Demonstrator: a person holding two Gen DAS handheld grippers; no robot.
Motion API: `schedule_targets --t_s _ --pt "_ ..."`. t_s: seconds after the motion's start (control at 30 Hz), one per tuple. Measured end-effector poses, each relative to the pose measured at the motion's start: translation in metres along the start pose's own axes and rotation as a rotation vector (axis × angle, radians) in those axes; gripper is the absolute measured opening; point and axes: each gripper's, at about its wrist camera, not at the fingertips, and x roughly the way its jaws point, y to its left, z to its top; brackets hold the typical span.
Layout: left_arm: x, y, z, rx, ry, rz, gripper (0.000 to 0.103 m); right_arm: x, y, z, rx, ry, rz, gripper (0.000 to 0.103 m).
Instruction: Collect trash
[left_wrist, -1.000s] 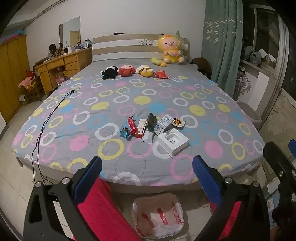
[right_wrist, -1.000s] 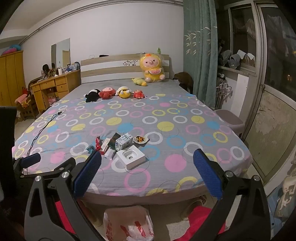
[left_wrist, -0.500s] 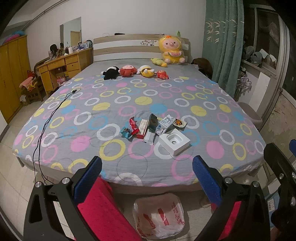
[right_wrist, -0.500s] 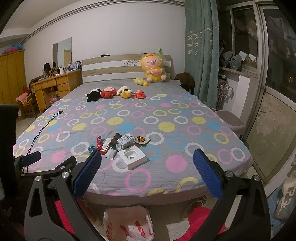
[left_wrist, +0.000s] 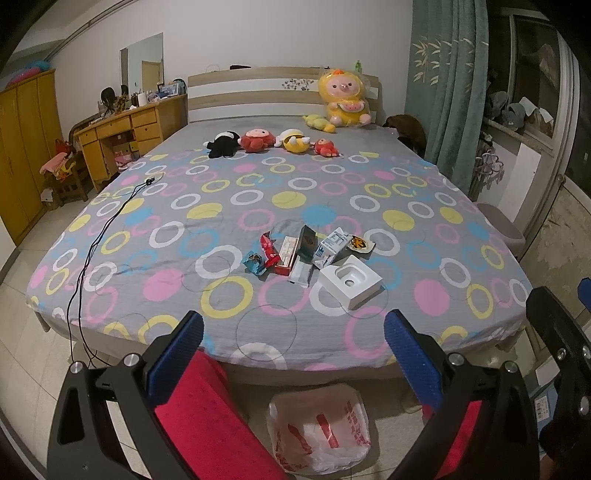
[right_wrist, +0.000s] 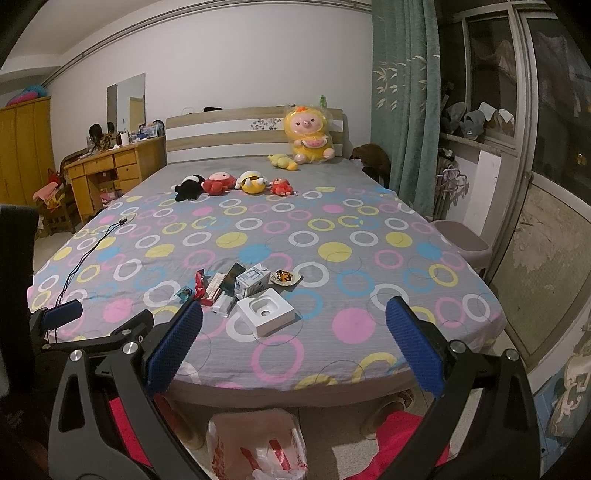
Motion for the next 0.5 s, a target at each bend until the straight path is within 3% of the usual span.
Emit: schedule_targets --t_s 0.5 --pt "-0.0002 0.0000 0.0001 0.001 0.000 -0.001 0.096 0.0067 0.0045 0.0012 0.000 0.001 0.000 0.097"
